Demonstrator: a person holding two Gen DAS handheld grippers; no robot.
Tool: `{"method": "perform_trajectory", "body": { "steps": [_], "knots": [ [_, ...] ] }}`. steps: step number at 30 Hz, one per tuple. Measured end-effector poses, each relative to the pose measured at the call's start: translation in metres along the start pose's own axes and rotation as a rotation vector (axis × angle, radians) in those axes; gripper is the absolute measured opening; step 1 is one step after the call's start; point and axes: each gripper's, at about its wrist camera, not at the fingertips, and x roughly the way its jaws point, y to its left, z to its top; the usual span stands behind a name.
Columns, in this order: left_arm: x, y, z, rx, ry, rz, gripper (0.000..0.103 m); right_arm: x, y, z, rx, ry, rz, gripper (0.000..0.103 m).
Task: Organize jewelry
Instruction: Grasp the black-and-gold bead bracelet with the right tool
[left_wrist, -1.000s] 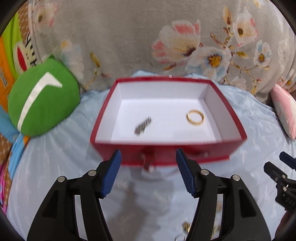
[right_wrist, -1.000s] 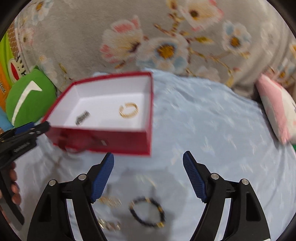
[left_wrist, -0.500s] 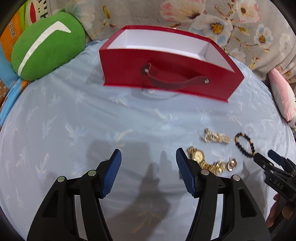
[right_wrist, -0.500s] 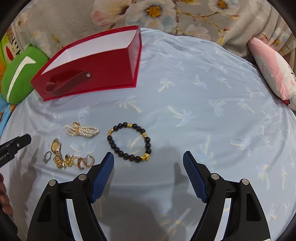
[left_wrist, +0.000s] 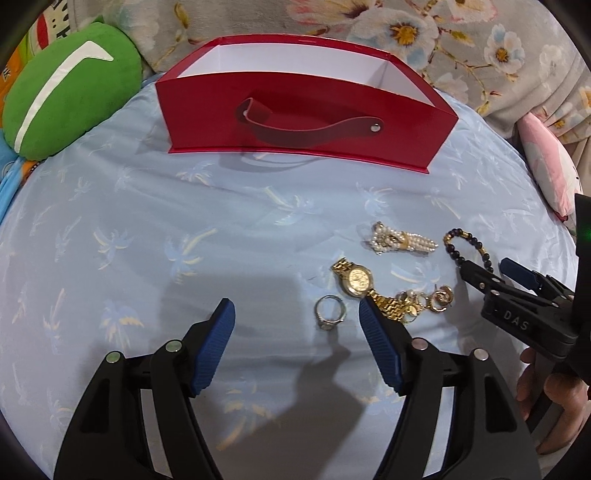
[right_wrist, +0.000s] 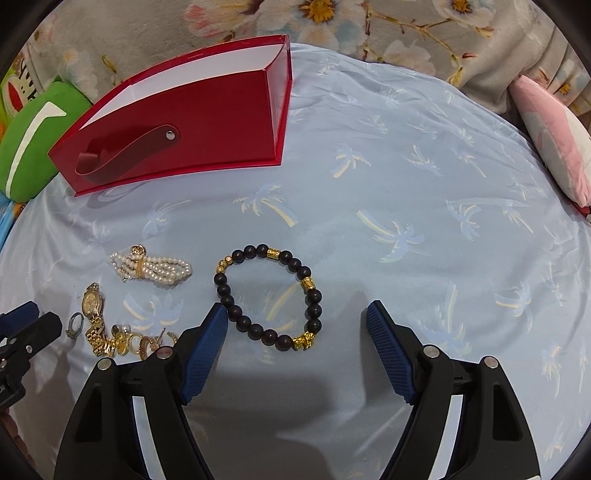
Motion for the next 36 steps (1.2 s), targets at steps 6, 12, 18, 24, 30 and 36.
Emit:
{"method": "perform_trajectory", "body": {
  "steps": [6, 12, 18, 24, 30, 36],
  "knots": [
    [0.003, -0.01, 0.001, 0.008, 0.007, -0.019, 0.068, 0.0, 0.002, 0.003, -0.01, -0.005, -0.003, 0.057],
    [0.009, -0.016, 0.005, -0.006, 0.023, -0.045, 0.069, -0.004, -0.003, 0.003, 0.019, -0.002, 0.015, 0.014],
    [0.018, -0.024, 0.013, -0.012, 0.032, -0.061, 0.069, -0.011, -0.016, -0.004, 0.05, 0.001, 0.014, 0.014],
    [0.032, -0.033, 0.02, -0.025, 0.055, -0.078, 0.067, -0.014, -0.022, -0.01, 0.062, 0.005, 0.016, 0.014],
    [0.034, -0.035, 0.022, -0.018, 0.051, -0.073, 0.036, -0.014, -0.022, -0.01, 0.058, 0.003, 0.015, 0.014],
    [0.032, -0.025, 0.021, -0.034, 0.06, -0.114, 0.022, -0.016, -0.019, -0.011, 0.059, 0.004, 0.029, 0.014]
  ]
}}
